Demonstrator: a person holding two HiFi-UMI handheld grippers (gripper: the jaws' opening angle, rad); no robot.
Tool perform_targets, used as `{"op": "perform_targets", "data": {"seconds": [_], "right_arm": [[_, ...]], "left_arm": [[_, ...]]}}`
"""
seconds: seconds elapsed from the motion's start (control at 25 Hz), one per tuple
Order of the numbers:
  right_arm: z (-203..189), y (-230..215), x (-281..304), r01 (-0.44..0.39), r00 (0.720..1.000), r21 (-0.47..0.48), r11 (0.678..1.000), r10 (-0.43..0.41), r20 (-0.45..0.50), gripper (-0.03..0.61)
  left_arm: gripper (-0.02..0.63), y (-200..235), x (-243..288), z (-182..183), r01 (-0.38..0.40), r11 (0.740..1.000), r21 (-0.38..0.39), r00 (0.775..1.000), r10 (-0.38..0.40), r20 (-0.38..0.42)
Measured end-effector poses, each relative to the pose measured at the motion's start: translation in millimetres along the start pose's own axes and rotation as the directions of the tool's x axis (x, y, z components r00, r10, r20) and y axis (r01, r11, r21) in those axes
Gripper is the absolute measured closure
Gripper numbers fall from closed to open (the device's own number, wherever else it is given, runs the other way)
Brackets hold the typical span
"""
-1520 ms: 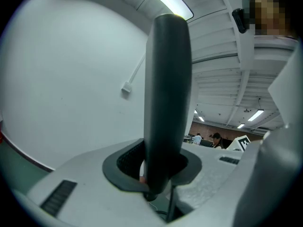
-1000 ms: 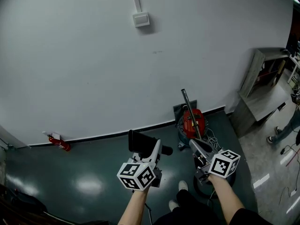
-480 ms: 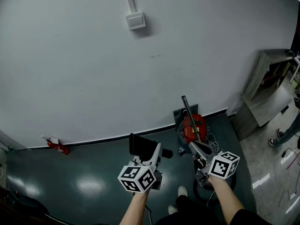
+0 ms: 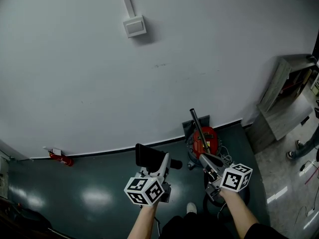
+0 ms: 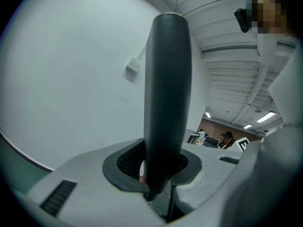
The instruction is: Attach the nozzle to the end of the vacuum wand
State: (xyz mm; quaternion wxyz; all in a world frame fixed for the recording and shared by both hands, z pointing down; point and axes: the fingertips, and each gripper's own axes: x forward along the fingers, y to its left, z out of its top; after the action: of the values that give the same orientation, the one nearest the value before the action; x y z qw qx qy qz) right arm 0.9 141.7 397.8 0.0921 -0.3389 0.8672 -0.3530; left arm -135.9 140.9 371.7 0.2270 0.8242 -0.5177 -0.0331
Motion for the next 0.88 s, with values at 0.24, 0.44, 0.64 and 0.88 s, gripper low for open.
{"op": "perform_targets", "data": {"seconds": [0.24, 0.44, 0.64, 0.88], "right_arm": [[10, -14, 5, -0.003, 1.0, 0.027, 1.0, 0.002, 0.002, 0.561], [16, -28, 13, 0.004, 1.0, 0.037, 0.999, -0.004, 0.01, 0.561], [22, -41, 29, 0.013, 1.0, 0.051, 0.999, -0.014, 0.021, 0.561], [31, -57, 52, 0.032, 0.999, 0.063, 0.998, -0.033, 0.02, 0.561]], "left_arm": [[0.523, 2, 18, 5, -0.01, 1.0, 0.003, 1.0, 0.01, -0.007], [0.523, 9, 33, 11, -0.007, 1.0, 0.01, 1.0, 0.007, -0.007], [0.523, 23, 51, 14, -0.003, 1.0, 0.01, 1.0, 0.004, -0.017], [0.523, 43, 79, 24, 0.006, 1.0, 0.002, 1.0, -0.006, -0.024]]}}
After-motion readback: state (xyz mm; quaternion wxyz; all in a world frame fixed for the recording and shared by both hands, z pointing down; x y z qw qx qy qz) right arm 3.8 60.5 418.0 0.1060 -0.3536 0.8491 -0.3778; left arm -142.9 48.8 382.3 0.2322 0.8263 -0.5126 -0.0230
